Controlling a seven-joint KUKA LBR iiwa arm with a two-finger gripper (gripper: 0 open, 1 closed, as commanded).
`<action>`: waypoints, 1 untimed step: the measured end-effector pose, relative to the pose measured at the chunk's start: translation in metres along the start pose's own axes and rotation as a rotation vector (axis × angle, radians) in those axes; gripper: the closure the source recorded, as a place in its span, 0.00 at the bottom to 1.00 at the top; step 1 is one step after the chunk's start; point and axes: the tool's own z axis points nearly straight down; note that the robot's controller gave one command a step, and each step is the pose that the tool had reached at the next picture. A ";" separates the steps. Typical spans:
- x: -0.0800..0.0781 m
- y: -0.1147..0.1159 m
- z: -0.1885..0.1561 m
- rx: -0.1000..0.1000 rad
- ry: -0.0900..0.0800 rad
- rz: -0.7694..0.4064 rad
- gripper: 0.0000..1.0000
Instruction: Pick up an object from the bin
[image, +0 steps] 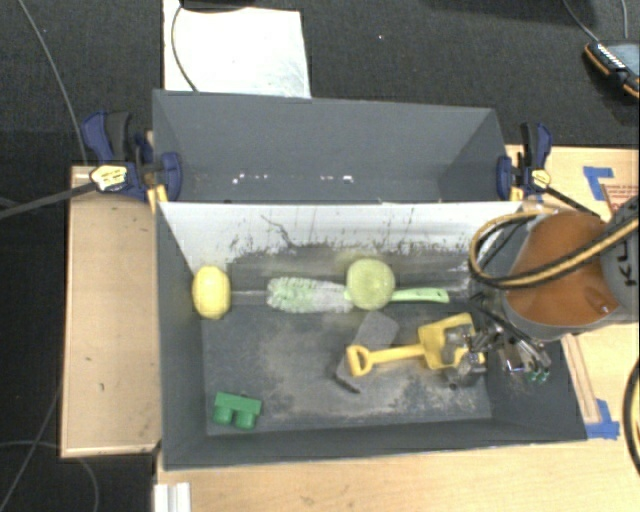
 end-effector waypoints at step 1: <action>0.026 -0.009 -0.001 -0.005 -0.004 0.055 1.00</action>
Offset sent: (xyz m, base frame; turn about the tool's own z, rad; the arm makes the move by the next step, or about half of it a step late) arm 0.0000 0.0000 0.0000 0.0000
